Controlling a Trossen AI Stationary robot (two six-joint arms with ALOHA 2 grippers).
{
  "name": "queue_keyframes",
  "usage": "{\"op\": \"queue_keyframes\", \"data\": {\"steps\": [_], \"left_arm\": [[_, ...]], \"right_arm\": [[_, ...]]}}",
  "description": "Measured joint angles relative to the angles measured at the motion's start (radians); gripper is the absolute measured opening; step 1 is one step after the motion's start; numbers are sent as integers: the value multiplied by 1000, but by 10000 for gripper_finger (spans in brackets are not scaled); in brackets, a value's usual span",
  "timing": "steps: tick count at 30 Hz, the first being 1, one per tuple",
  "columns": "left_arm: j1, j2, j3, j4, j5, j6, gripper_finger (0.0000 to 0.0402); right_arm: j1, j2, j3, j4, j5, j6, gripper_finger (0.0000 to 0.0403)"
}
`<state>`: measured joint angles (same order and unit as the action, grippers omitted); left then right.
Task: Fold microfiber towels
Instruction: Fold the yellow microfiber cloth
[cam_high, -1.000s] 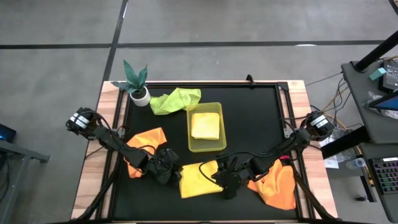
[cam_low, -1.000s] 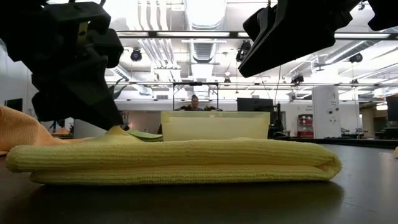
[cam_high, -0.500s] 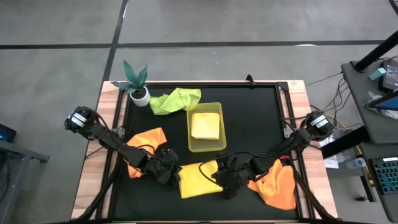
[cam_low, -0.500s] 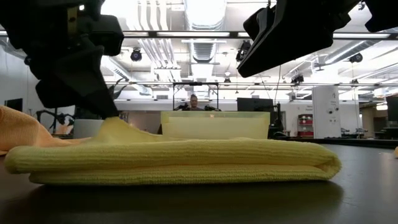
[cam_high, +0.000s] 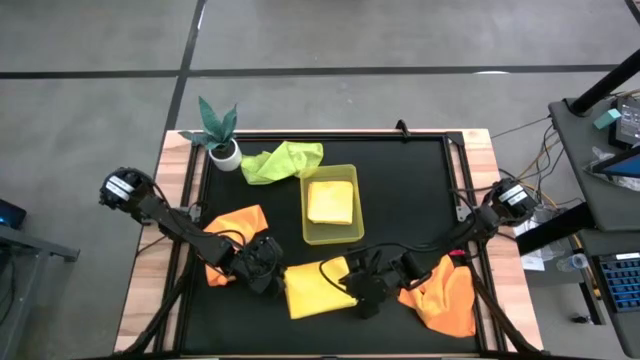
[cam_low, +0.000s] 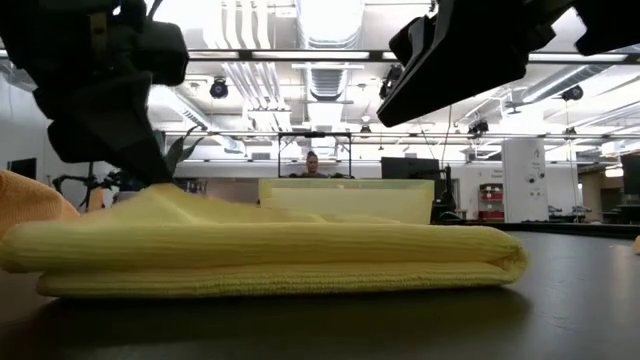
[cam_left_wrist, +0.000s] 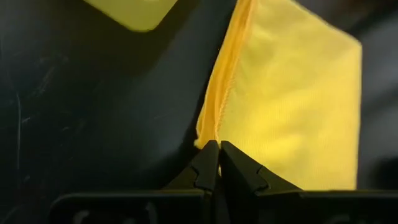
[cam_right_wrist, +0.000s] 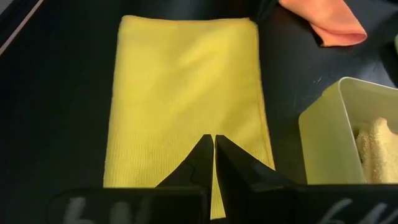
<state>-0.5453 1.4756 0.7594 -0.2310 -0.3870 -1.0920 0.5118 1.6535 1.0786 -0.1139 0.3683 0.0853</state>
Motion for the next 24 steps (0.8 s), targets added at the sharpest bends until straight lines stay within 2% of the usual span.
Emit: {"op": "queue_keyframes", "data": {"steps": [5, 17, 20, 24], "left_arm": [[0, 32, -1, 3, 57, -1, 0], [1, 89, -2, 4, 95, -2, 1], [1, 87, -2, 4, 100, -2, 15], [1, 85, -2, 3, 127, -2, 56]], "right_arm": [[-5, 0, 0, 0, 1, 3, 11], [-15, 0, -4, 0, 0, 21, 11], [-15, 0, -4, 0, 0, 38, 11], [-17, 0, -4, 0, 0, 100, 11]]}}
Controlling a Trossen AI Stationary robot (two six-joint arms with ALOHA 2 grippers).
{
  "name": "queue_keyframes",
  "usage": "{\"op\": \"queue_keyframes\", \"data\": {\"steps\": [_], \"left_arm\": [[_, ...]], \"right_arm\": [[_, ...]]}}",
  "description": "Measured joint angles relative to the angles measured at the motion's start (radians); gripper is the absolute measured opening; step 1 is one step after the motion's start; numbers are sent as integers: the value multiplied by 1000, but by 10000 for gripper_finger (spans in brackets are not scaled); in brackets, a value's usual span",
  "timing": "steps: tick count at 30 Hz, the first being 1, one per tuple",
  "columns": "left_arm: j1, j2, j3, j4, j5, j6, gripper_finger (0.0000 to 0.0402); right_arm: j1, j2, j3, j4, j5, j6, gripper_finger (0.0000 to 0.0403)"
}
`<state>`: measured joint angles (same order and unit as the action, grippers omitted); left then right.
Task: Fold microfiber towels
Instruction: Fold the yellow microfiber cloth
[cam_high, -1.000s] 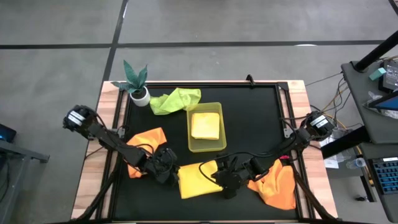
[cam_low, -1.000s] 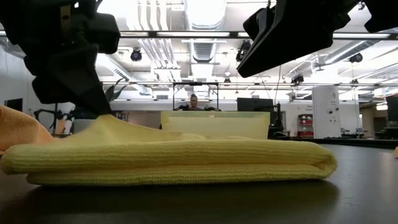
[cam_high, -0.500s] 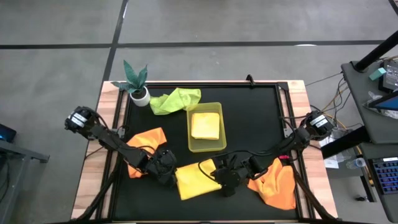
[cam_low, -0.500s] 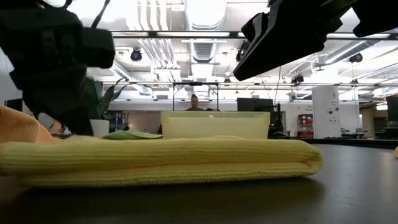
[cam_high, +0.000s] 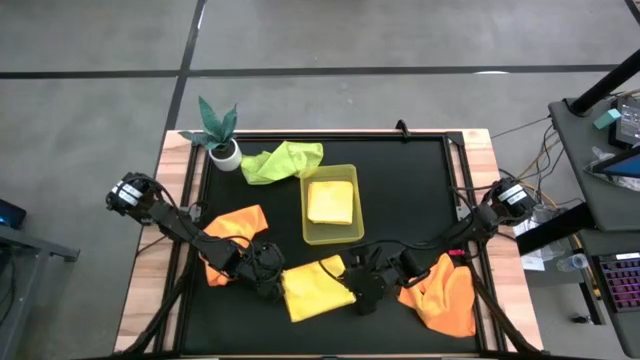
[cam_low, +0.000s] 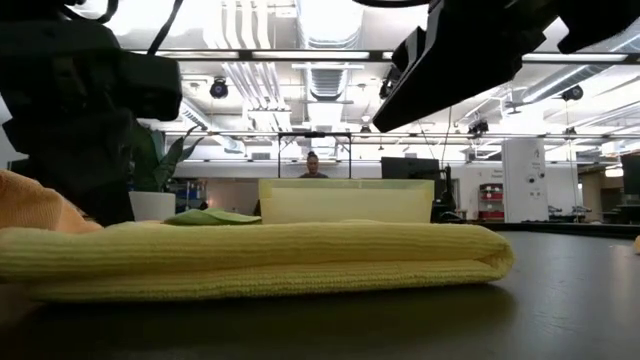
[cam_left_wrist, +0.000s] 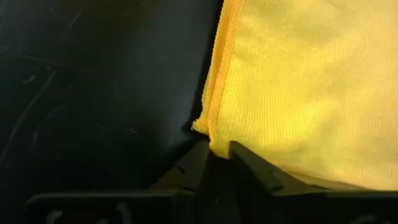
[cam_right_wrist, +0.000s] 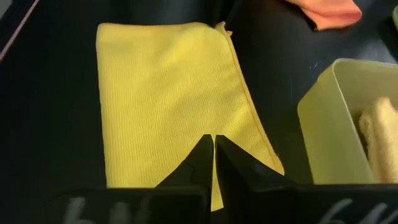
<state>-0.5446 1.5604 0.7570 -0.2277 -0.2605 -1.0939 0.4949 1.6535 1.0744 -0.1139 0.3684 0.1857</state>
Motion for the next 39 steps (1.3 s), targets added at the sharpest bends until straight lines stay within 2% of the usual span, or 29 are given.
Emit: {"op": "queue_keyframes", "data": {"steps": [5, 9, 13, 19, 23, 27, 32, 36, 39], "left_arm": [[0, -3, 0, 0, 15, 1, 110], [0, -11, 0, -1, 86, 24, 138], [0, -17, 0, -8, 106, 58, 147], [0, -42, 0, -69, 158, 61, 148], [-8, -70, 0, -105, 174, 61, 148], [-27, -76, 2, -73, 163, 85, 148], [-70, -51, 2, 78, 109, 132, 148], [-95, -19, 2, 176, 45, 144, 148], [-100, 17, 2, 222, 35, 140, 148]], "right_arm": [[-5, -1, 0, 0, -12, 112, 27], [-19, -11, 0, 0, -106, 277, 61], [-34, -16, 0, -9, -205, 477, 101], [-33, -17, 0, -71, -349, 646, 164], [-33, -17, -1, -166, -331, 734, 206], [-33, -16, -34, -165, -285, 824, 244], [-33, -15, -101, -98, -215, 902, 279], [-46, -14, -161, 16, -206, 926, 296], [-51, -14, -191, 75, -186, 932, 304]]}}
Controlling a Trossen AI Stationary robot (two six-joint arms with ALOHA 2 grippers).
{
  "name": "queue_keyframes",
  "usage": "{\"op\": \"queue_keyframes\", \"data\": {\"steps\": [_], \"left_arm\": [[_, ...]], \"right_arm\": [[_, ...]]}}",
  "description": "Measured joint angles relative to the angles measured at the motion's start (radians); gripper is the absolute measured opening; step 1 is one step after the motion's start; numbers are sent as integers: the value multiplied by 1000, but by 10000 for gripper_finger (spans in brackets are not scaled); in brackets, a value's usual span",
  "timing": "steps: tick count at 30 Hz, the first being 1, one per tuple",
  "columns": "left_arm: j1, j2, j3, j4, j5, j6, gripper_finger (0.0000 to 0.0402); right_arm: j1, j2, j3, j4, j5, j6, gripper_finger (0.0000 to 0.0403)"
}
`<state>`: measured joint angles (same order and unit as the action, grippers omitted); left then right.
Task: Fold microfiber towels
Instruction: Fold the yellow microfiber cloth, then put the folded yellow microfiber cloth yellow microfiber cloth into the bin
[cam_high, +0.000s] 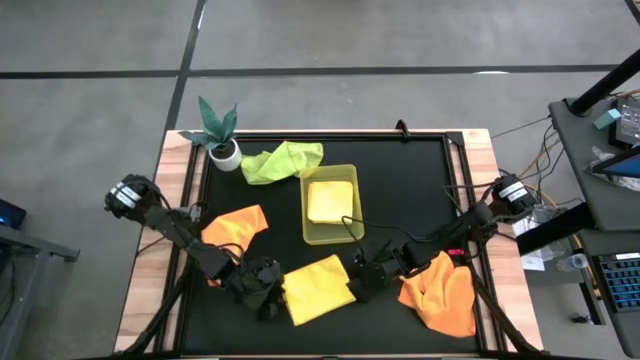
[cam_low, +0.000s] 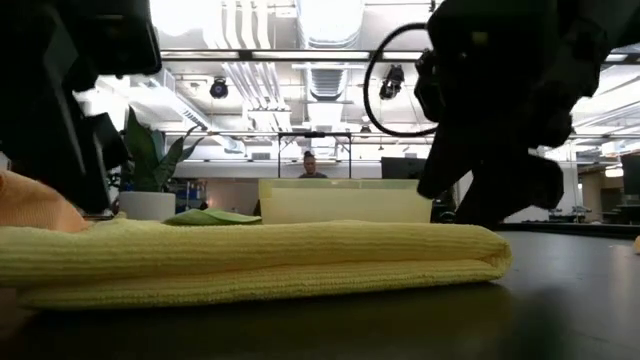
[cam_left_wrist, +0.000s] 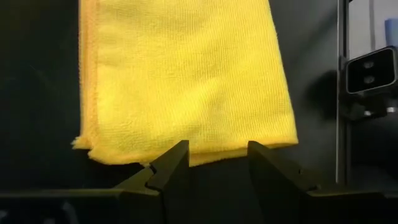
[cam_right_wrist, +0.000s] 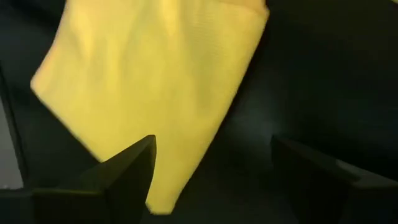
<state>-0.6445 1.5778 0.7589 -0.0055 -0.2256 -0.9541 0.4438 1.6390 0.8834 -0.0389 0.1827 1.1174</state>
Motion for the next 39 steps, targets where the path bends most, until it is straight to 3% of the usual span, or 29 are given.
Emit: {"op": "queue_keyframes", "data": {"steps": [10, 25, 39], "left_arm": [[-3, 130, 1, 98, -12, -26, 148], [-2, 129, 1, 103, -7, -30, 148], [-2, 129, 0, 103, -12, -27, 148]], "right_arm": [[0, 1, -62, 114, 51, 35, 306], [0, 140, 8, 310, 23, -62, 304], [-34, 226, 32, 462, 24, -104, 236]]}}
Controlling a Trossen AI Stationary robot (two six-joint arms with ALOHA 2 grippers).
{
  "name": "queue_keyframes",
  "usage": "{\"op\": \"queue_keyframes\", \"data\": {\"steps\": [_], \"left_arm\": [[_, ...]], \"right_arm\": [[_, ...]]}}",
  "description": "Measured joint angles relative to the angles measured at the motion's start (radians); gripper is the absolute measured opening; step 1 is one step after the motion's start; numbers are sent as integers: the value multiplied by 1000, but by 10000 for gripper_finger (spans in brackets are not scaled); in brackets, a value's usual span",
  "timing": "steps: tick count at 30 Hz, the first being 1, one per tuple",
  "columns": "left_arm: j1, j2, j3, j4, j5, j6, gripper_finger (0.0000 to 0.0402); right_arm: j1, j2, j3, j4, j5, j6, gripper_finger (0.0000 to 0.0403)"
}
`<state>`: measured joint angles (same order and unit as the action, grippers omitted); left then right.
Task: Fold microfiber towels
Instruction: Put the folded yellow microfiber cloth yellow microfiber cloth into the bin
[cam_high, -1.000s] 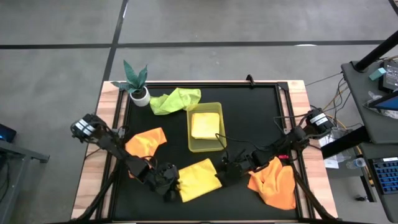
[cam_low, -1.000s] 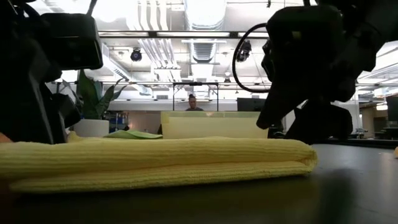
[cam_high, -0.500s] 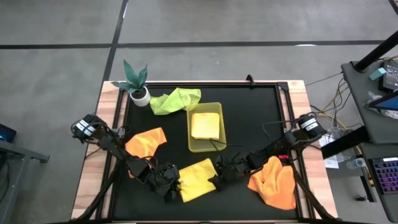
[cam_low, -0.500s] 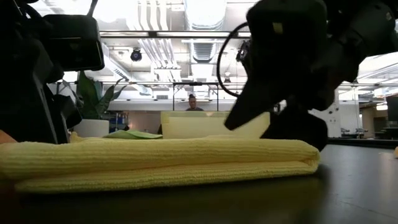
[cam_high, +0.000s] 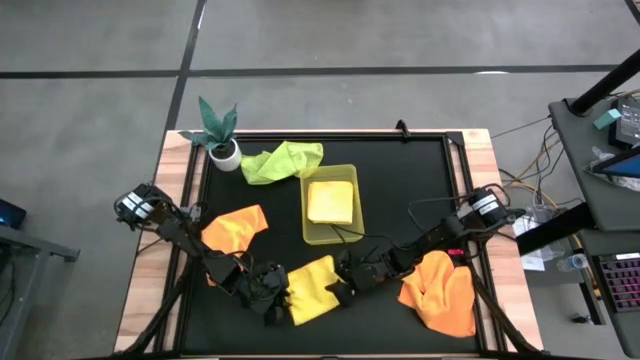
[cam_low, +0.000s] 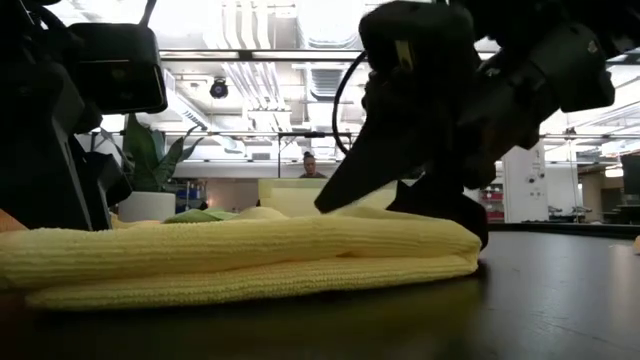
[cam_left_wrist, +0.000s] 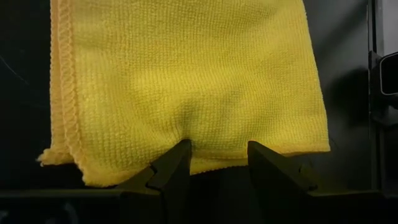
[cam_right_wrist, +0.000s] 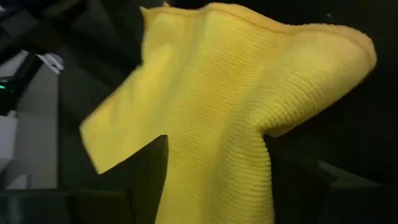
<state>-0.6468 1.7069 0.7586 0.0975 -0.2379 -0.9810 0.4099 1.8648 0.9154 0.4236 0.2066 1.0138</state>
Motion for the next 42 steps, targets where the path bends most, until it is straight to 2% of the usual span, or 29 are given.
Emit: {"op": "queue_keyframes", "data": {"steps": [5, 14, 15, 24, 28, 37, 42], "left_arm": [[0, 0, 0, 0, -6, 0, 148], [0, 0, -2, -3, -41, 0, 148], [0, 0, -2, -3, -41, 1, 148], [-21, -15, -2, -12, 1, -1, 148], [-22, -40, -3, -45, 13, -3, 148], [-22, -122, -3, -181, 9, -7, 148], [-21, -151, -3, -215, -30, 4, 148]], "right_arm": [[-2, 2, 0, 9, 0, -8, 179], [-3, 0, 0, 11, 8, -74, 25], [-3, -2, 0, 12, 7, -89, 18], [-4, -85, 3, -87, -3, -205, 10], [-5, -125, 69, -283, 8, -305, 9], [-19, -127, 329, -783, 59, -598, 9], [-48, -129, 439, -942, 58, -790, 9]]}}
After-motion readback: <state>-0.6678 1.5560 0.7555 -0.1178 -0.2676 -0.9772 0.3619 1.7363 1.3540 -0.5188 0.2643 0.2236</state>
